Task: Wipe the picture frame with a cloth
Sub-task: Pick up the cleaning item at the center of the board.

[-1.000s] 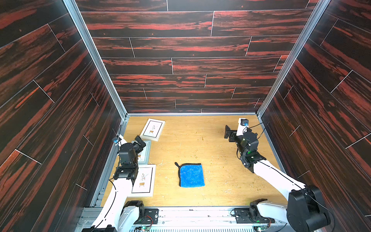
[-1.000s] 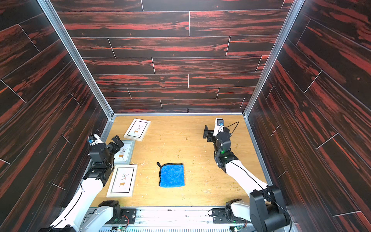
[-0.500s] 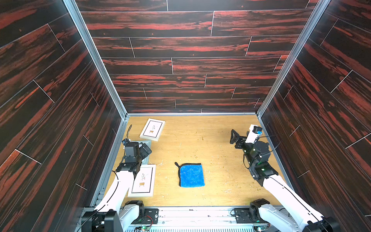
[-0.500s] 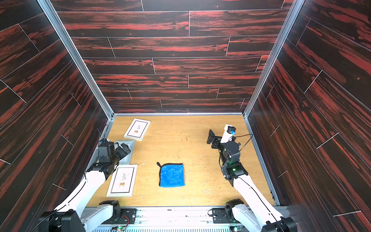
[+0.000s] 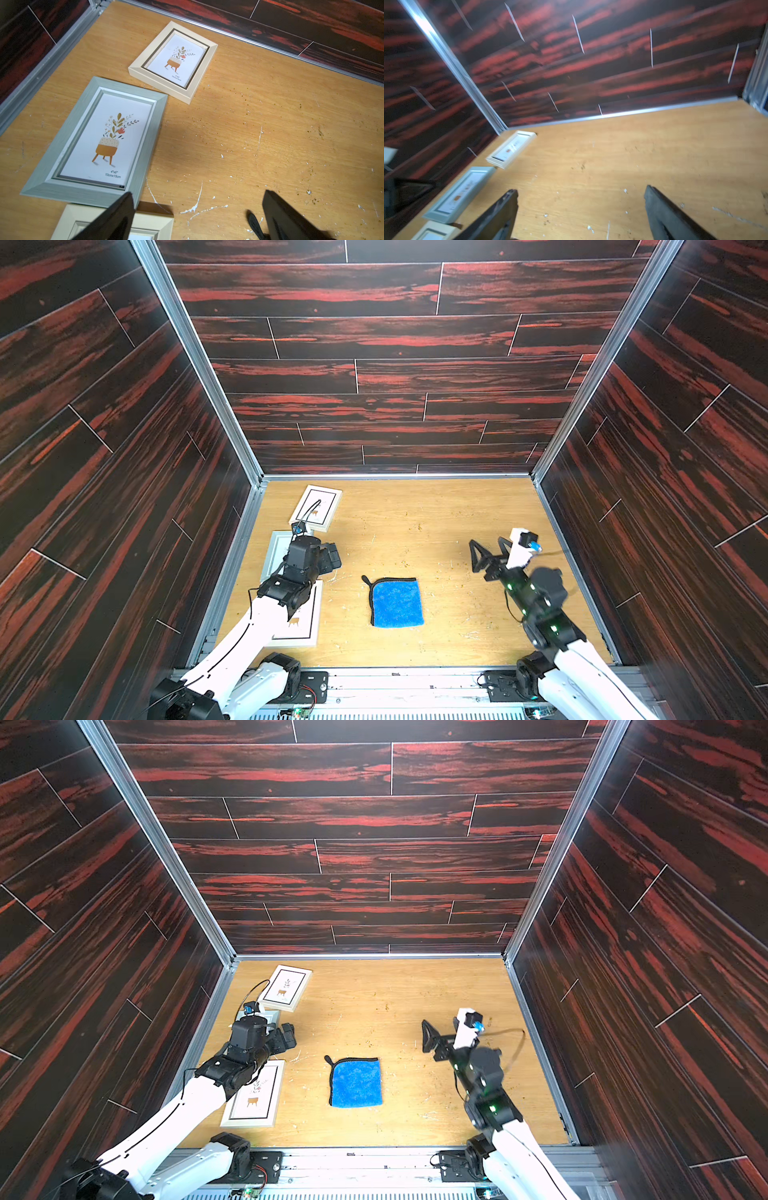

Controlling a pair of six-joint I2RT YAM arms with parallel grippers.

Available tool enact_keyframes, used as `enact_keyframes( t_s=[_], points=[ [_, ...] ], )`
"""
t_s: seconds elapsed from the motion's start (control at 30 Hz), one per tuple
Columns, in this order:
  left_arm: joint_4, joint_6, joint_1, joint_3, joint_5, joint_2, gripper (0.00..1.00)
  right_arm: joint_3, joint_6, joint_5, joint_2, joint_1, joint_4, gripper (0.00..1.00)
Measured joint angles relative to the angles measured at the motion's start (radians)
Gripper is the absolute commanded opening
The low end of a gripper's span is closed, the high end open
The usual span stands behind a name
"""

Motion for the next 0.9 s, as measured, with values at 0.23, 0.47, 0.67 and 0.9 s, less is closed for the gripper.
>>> enact_keyframes(
  t_s=[0.23,0.47,0.67,0.9],
  points=[
    [-0.004,-0.010,-0.003,-0.011,-0.046,-0.063,1.00,0.037,-0.014,-0.040,0.175,0.071,-0.014,0.98],
    [-0.069,-0.038,-0.002,-0.013,-0.136,-0.100,1.00,0.181,0.002,0.019,0.556,0.459,-0.090,0.98],
    [-0.138,-0.069,0.039,-0.013,-0.195,-0.098,1.00,0.321,0.016,0.016,0.755,0.632,-0.145,0.98],
    [-0.172,-0.094,0.150,-0.013,-0.174,-0.094,1.00,0.409,0.016,0.020,0.919,0.674,-0.266,0.98]
  ],
)
